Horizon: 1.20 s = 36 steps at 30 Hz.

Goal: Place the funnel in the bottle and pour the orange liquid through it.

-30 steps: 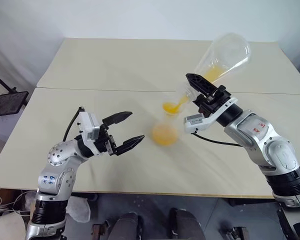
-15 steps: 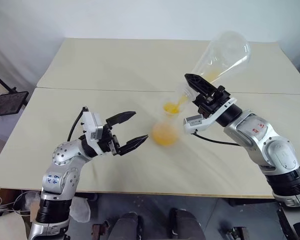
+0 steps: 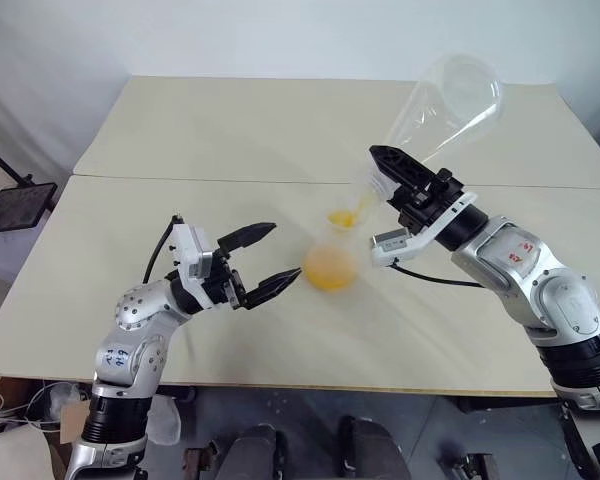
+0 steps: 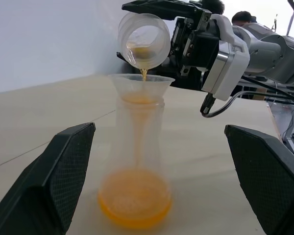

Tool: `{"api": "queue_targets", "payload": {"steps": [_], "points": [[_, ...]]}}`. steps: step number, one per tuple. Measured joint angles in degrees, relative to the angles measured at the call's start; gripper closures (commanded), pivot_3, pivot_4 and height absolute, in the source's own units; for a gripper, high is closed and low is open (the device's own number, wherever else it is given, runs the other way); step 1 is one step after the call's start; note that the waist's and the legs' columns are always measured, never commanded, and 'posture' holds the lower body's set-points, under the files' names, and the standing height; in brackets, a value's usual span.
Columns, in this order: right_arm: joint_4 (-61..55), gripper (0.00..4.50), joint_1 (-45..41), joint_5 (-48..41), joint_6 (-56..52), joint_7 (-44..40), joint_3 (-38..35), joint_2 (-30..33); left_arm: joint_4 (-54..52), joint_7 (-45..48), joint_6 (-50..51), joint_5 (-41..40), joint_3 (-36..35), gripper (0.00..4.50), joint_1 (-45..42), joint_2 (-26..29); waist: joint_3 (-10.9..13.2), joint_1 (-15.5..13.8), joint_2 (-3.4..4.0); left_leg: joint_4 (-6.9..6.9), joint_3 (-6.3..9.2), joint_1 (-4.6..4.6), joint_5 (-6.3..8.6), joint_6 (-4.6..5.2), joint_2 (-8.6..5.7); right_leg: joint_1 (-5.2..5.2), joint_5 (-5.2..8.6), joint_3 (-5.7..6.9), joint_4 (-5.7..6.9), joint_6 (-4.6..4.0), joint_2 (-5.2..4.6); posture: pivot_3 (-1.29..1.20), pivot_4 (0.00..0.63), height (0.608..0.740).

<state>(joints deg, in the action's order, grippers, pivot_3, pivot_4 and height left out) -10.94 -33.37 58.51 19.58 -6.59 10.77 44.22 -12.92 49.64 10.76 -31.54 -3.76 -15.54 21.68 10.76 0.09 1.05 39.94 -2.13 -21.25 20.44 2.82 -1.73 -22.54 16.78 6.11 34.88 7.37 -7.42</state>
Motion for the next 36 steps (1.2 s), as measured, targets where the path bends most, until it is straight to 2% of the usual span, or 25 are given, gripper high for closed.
{"api": "queue_targets", "payload": {"steps": [15,22,29,36], "points": [[-0.21,2.02,0.01,0.16,-1.32,0.29,-0.09,-0.05,0.35,-0.01,-0.84,0.15,0.31,0.0,-0.71,-0.33,0.0,0.0,0.0,0.0,0.0,0.0,0.0,0.0,0.0,0.0,0.0,0.0,0.0,0.0,0.0,0.0,0.15,0.74],[-1.13,2.02,0.49,-0.57,-3.67,0.28,-0.14,-2.39,0.4,0.01,-0.87,0.16,0.31,0.0,-0.75,-0.32,0.0,-0.01,0.0,0.0,0.0,0.0,0.0,0.0,0.0,0.0,0.0,0.01,0.0,0.0,0.0,0.0,0.15,0.74],[-3.08,2.02,2.43,-7.35,-6.3,-3.0,-2.89,-5.21,0.61,0.45,-0.85,0.15,0.31,0.0,-1.39,0.13,0.0,-0.07,-0.01,0.0,0.03,0.01,0.0,0.0,0.0,0.04,0.0,0.02,-0.01,0.0,0.01,0.0,0.15,0.74],[-10.29,2.02,8.0,-20.1,-18.63,-11.39,-8.1,-14.53,2.06,2.19,0.0,0.07,0.27,0.0,-1.6,2.33,0.0,-0.05,-0.01,0.0,0.02,0.02,0.0,0.0,0.03,0.04,0.0,0.03,0.01,0.0,0.04,0.0,0.15,0.74]]}}
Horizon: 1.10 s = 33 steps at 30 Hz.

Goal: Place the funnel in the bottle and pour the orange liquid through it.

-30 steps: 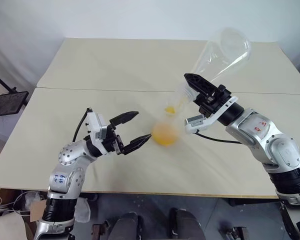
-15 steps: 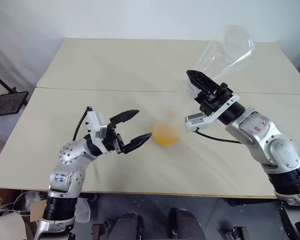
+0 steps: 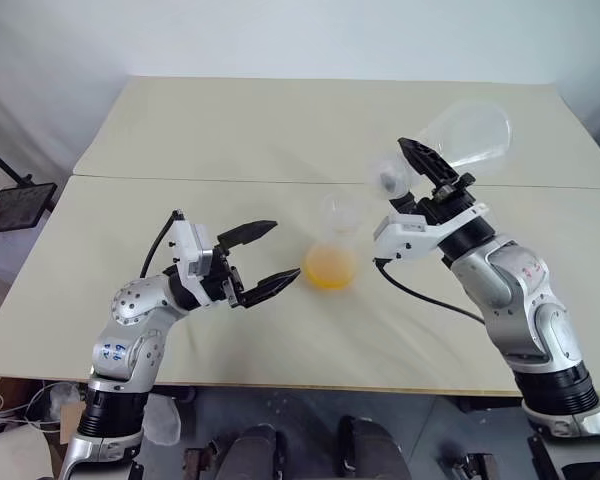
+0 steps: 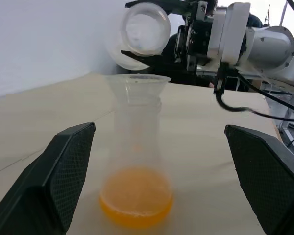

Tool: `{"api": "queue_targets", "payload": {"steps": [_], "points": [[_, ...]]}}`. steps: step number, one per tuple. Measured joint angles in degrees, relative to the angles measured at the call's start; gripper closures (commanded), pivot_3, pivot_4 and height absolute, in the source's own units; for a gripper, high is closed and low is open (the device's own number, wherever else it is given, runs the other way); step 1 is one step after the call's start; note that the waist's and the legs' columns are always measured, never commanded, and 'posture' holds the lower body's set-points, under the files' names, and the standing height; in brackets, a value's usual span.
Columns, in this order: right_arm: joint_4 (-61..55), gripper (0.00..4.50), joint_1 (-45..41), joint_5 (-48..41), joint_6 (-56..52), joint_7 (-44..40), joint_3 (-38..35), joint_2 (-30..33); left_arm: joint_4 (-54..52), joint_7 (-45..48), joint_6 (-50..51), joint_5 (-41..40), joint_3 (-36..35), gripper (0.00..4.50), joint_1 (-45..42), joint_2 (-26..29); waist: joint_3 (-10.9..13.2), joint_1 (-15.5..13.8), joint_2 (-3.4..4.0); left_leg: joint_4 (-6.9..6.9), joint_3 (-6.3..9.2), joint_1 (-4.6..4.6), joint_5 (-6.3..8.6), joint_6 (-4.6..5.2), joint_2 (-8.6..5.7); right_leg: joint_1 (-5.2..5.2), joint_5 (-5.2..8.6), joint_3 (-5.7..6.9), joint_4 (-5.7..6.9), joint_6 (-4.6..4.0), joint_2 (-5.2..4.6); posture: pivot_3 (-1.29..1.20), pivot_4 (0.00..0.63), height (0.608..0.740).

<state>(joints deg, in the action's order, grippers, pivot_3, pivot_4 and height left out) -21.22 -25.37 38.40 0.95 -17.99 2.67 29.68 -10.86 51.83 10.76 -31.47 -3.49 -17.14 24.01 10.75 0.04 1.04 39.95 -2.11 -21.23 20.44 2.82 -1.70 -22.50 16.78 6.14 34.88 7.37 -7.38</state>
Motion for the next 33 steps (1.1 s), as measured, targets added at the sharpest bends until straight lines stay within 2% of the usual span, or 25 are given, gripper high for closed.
{"api": "queue_targets", "payload": {"steps": [2,5,9,11,13,15,19,24,25,29,33], "points": [[-3.99,2.02,0.04,-6.72,-7.73,-3.03,-3.2,-5.2,0.53,0.45,0.35,0.0,0.0,0.0,-0.09,0.48,0.0,-0.04,0.0,0.01,0.03,0.0,0.0,0.0,0.02,0.0,0.0,-0.01,0.05,0.0,0.01,0.0,0.15,0.74],[-6.55,2.02,0.08,-12.31,-15.46,-5.78,-6.23,-7.11,0.56,0.92,0.51,-0.04,-0.01,0.0,-0.52,0.98,0.0,-0.16,0.0,0.01,0.04,0.0,0.0,0.0,-0.08,0.0,0.0,-0.01,0.06,0.0,-0.07,0.0,0.15,0.74],[-7.85,2.02,0.87,-22.53,-25.32,-7.61,-15.82,-8.68,0.73,1.48,0.97,-0.08,0.02,0.0,-1.2,1.17,0.0,-0.36,0.0,-0.03,0.09,0.0,0.0,0.01,-0.1,0.0,0.0,-0.01,0.06,0.0,-0.08,0.0,0.15,0.74],[-3.41,2.02,0.81,-30.66,-27.81,-7.91,-24.7,-8.81,1.07,1.84,1.32,-0.08,0.12,0.0,-2.31,1.17,0.0,-0.54,0.0,-0.02,0.08,0.0,0.0,0.01,-0.11,0.02,0.0,0.02,0.08,0.0,-0.07,0.0,0.15,0.74],[4.89,2.02,0.78,-36.45,-27.66,-7.51,-33.48,-7.24,1.14,2.24,1.53,-0.13,0.12,0.0,-2.82,1.23,-0.01,-0.89,-0.01,-0.03,0.04,0.03,0.0,0.02,-0.16,0.03,0.0,0.04,0.07,0.0,-0.08,0.0,0.15,0.74],[11.83,2.02,2.14,-39.32,-26.64,-7.31,-37.55,-4.96,1.96,2.87,1.78,-0.13,0.12,0.0,-2.81,1.41,0.0,-0.78,0.0,-0.15,-0.07,0.07,0.0,0.03,-0.15,-0.04,0.0,-0.01,0.07,0.0,-0.08,0.0,0.15,0.74],[20.62,2.02,1.95,-45.27,-20.29,-7.84,-39.15,-4.02,2.8,3.4,1.91,-0.12,0.92,0.0,-4.08,1.03,0.0,0.31,0.01,-0.23,-0.18,0.19,-0.02,0.02,-0.04,-0.06,0.01,-0.04,0.14,-0.02,0.0,0.0,0.15,0.74],[25.22,2.02,1.65,-48.79,-15.67,-6.8,-39.07,-3.15,2.82,3.46,1.9,-0.12,1.14,0.0,-4.87,1.01,-0.01,0.19,0.0,-0.18,-0.17,0.2,-0.04,0.02,-0.05,-0.01,0.01,-0.09,0.13,-0.02,-0.06,0.0,0.15,0.74],[26.02,1.28,1.4,-49.65,-15.22,-6.05,-39.22,-3.16,2.81,3.42,1.9,-0.12,1.14,0.0,-4.87,1.01,-0.01,0.17,-0.01,-0.17,-0.16,0.19,-0.04,0.02,-0.05,0.0,0.01,-0.11,0.12,-0.02,-0.07,0.0,0.15,0.74],[27.19,0.04,1.68,-52.92,-14.46,-4.26,-39.18,-3.35,2.8,3.3,1.9,-0.12,1.15,0.0,-4.87,1.01,0.0,0.1,0.01,-0.17,-0.12,0.15,-0.04,0.02,-0.05,-0.03,0.01,-0.17,0.12,-0.02,-0.07,0.0,0.15,0.74],[24.47,0.04,3.6,-55.42,-14.47,-4.06,-38.99,-3.16,2.78,3.24,1.91,-0.12,1.14,0.0,-4.86,1.05,0.0,-0.18,0.01,-0.14,-0.06,0.09,-0.04,0.02,-0.09,-0.02,0.01,-0.17,0.1,-0.02,-0.12,0.0,0.15,0.74]]}}
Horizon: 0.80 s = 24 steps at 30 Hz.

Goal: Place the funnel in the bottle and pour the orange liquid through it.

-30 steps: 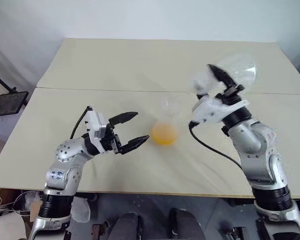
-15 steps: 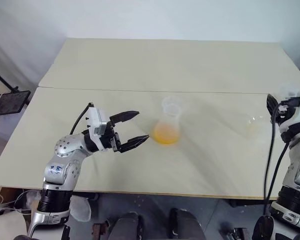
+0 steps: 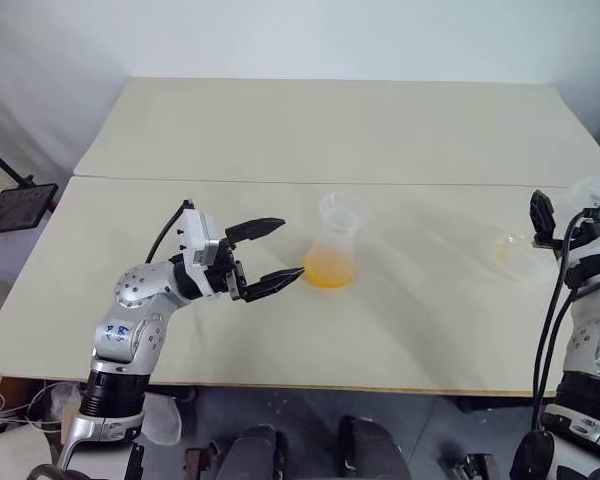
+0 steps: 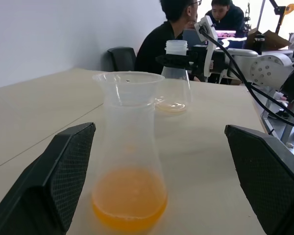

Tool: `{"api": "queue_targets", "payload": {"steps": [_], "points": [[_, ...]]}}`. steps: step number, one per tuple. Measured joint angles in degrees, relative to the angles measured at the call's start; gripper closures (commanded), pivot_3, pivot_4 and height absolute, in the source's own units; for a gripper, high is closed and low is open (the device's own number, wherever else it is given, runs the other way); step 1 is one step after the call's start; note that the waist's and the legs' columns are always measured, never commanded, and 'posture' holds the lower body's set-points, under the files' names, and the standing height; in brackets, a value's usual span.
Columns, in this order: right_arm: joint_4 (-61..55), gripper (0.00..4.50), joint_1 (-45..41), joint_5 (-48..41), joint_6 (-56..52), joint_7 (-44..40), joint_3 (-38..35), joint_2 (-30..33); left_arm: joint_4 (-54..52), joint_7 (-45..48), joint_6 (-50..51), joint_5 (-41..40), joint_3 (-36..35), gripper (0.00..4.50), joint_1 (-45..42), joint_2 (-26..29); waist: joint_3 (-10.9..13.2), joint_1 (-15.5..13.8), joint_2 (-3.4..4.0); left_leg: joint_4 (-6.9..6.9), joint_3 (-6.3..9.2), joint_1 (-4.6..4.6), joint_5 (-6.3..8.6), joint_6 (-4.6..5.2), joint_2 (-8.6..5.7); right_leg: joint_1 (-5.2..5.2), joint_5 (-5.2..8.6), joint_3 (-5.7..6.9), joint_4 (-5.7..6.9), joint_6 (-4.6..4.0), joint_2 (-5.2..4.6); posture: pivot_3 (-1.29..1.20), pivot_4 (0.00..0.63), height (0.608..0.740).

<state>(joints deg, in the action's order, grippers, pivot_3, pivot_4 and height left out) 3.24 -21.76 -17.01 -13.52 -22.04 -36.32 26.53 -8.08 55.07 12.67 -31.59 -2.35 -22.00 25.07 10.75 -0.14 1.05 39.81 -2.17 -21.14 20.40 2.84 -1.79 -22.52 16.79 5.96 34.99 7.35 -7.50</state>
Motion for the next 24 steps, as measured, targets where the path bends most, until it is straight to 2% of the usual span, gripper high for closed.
{"api": "queue_targets", "payload": {"steps": [8,15,18,21,24], "points": [[-10.18,0.04,3.91,-4.6,-2.76,0.52,-0.66,5.49,0.04,0.92,0.48,-0.03,-0.05,0.0,0.13,0.95,0.0,-0.01,0.0,0.0,0.02,0.0,0.0,0.0,0.01,0.01,0.0,0.0,-0.02,0.0,0.01,0.0,0.15,0.74],[-14.18,0.04,5.47,-5.77,-1.86,0.86,-2.72,9.42,1.6,2.3,0.53,-0.07,-0.66,0.0,0.13,2.19,0.0,-0.11,0.0,0.0,-0.03,0.01,0.0,0.01,-0.01,0.01,0.0,0.02,-0.04,0.0,0.01,0.0,0.15,0.74],[-15.61,0.04,3.62,-7.51,-0.31,-1.72,-2.54,12.42,2.1,2.73,0.55,-0.07,-1.05,0.0,0.14,2.73,0.0,-0.05,0.0,0.0,-0.02,0.02,0.0,0.01,0.01,0.0,0.0,0.02,-0.03,0.0,0.02,0.0,0.15,0.74],[-18.68,0.04,2.52,-12.92,-0.55,-6.77,-0.85,13.6,2.02,3.24,1.02,-0.12,-1.21,0.0,0.49,3.42,0.0,-0.02,0.0,0.0,0.03,0.02,0.0,0.01,0.03,0.04,0.0,0.02,-0.04,0.0,0.01,0.0,0.15,0.74],[-22.44,0.04,6.37,-19.2,-2.36,-13.17,2.63,13.43,1.63,3.05,2.79,-0.79,-2.04,0.0,2.22,4.71,0.01,-0.01,-0.02,-0.04,0.09,0.01,0.0,0.01,0.05,0.06,0.0,-0.03,-0.08,0.0,-0.01,0.0,0.15,0.74]]}}
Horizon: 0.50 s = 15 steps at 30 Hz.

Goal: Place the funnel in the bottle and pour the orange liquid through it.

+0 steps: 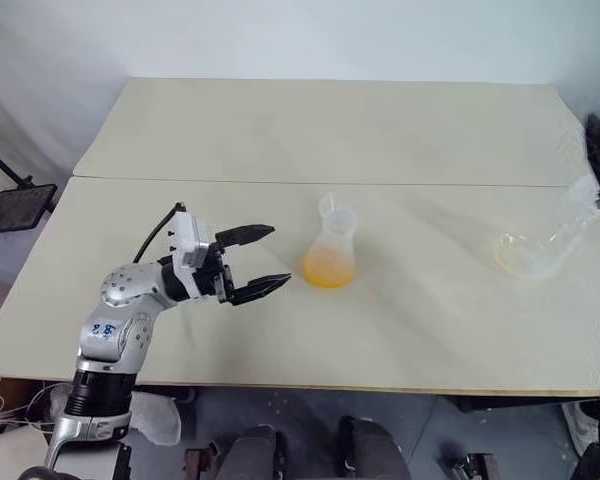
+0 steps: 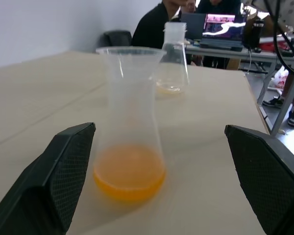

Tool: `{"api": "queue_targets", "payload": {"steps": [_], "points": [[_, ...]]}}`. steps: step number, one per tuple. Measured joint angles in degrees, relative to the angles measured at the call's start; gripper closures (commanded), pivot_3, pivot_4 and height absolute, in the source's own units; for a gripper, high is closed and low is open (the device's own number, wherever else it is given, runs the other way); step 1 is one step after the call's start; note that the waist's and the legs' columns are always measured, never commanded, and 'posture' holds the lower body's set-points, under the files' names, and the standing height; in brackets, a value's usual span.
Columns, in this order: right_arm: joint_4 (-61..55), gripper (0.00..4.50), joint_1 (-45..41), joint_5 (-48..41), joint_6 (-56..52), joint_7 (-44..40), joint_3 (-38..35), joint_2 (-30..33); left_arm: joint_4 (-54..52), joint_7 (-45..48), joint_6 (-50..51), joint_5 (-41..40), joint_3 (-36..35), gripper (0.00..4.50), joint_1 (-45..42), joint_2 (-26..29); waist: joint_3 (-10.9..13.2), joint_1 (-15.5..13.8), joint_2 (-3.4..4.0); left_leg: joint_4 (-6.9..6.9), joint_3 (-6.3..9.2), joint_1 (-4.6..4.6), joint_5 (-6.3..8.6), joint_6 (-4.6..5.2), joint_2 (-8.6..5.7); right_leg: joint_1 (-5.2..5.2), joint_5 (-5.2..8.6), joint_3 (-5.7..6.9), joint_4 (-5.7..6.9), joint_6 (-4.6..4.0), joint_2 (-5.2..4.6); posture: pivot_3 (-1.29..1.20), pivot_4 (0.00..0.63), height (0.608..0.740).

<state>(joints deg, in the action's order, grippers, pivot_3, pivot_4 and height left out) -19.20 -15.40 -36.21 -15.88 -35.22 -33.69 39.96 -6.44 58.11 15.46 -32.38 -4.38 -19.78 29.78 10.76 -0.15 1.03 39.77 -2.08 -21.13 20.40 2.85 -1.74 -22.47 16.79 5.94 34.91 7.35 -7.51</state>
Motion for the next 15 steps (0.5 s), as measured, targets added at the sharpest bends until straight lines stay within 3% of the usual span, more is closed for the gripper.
{"api": "queue_targets", "payload": {"steps": [4,8,11,15], "points": [[-4.82,0.04,13.49,-3.53,-0.09,-14.11,6.53,0.2,-2.0,-0.49,0.8,0.04,-2.07,0.0,4.45,2.93,0.01,-0.96,-0.01,-0.05,0.06,-0.06,0.02,0.04,-0.02,0.03,0.0,0.0,-0.17,0.0,-0.03,0.0,0.15,0.74],[-4.16,0.04,23.48,1.0,7.9,-28.36,10.36,3.35,-3.78,-2.19,0.25,1.3,-3.81,0.0,8.54,4.14,0.02,-1.47,-0.05,0.02,0.05,-0.03,0.05,0.14,-0.11,0.22,-0.02,-0.01,-0.45,0.04,-0.09,0.0,0.15,0.74],[-1.93,0.04,26.23,3.3,12.89,-33.43,11.06,3.61,-4.54,-4.64,0.18,1.5,-5.1,0.0,9.58,4.14,0.05,-1.33,-0.12,0.04,0.05,0.06,0.05,0.13,-0.05,0.38,-0.02,-0.05,-0.67,0.03,-0.13,0.0,0.15,0.74],[1.99,0.04,26.46,3.6,16.43,-34.25,10.88,2.27,-6.58,-6.25,-0.83,2.49,-5.88,0.0,11.43,4.14,0.05,-1.24,-0.11,0.0,0.07,0.2,0.1,0.03,0.06,0.48,-0.02,-0.04,-0.71,0.02,-0.21,0.0,0.15,0.74]]}}
